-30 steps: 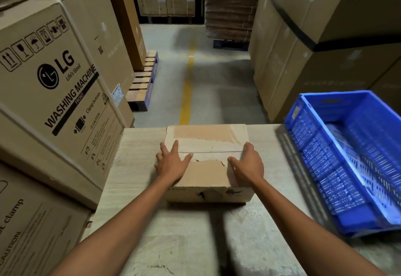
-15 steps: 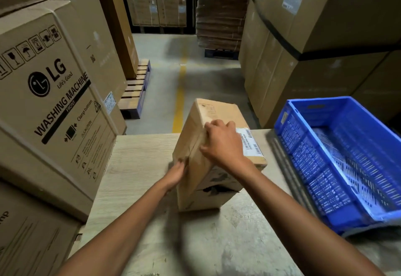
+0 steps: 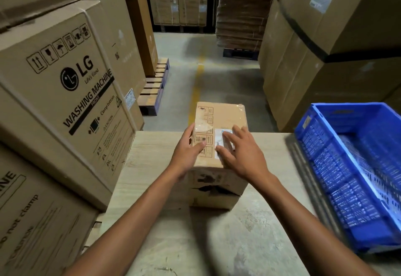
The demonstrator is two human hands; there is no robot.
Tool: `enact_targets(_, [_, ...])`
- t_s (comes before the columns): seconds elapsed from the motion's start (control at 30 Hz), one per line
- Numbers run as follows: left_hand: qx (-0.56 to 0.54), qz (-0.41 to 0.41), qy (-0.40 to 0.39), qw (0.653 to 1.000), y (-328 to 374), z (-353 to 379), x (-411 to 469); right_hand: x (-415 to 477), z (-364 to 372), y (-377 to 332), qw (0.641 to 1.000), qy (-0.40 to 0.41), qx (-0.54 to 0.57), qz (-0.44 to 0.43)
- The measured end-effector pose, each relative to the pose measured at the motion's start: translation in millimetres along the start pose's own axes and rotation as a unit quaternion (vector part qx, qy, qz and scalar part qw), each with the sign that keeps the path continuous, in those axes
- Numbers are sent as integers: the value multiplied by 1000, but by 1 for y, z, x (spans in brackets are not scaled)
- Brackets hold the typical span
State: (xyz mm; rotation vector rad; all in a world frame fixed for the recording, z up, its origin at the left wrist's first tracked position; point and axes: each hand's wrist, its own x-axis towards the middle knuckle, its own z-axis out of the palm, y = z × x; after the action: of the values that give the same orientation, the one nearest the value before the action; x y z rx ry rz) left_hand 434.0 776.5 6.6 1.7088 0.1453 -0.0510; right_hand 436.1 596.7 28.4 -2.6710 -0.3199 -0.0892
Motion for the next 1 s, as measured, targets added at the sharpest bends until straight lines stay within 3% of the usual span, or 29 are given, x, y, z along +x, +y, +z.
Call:
enact_targets(0.03, [27, 6, 13, 1000, 0, 1, 0, -1, 0, -1, 1000, 23, 5, -4])
enact_targets(0.1, [182, 58, 47, 980, 0, 1, 0, -5, 0, -3, 997, 69, 8, -21])
enact_targets(0.17, [325, 171, 90, 926, -1, -1, -7, -11, 3, -1, 992, 107, 13, -64])
enact_targets(0.27, [395, 352, 76, 845, -4, -5, -15, -19, 14, 9, 981, 147, 12, -126])
enact_targets(0.33, [399, 388, 36, 830, -9, -5, -21, -23, 22, 17, 974, 179, 11, -141])
enact_targets(0.5, [415, 363, 16, 834, -9, -7, -22, -24, 30, 15, 970, 190, -19, -148])
enact_targets(0.7, [482, 311, -13, 819, 9, -2, -8, 1, 8, 8, 984, 74, -116, -113])
enact_targets(0.87, [492, 236, -3, 838, 20, 11, 13, 22, 6, 4, 991, 24, -84, -100])
enact_targets(1.0, [538, 211, -2, 816, 14, 14, 16, 21, 9, 5, 990, 16, -87, -106])
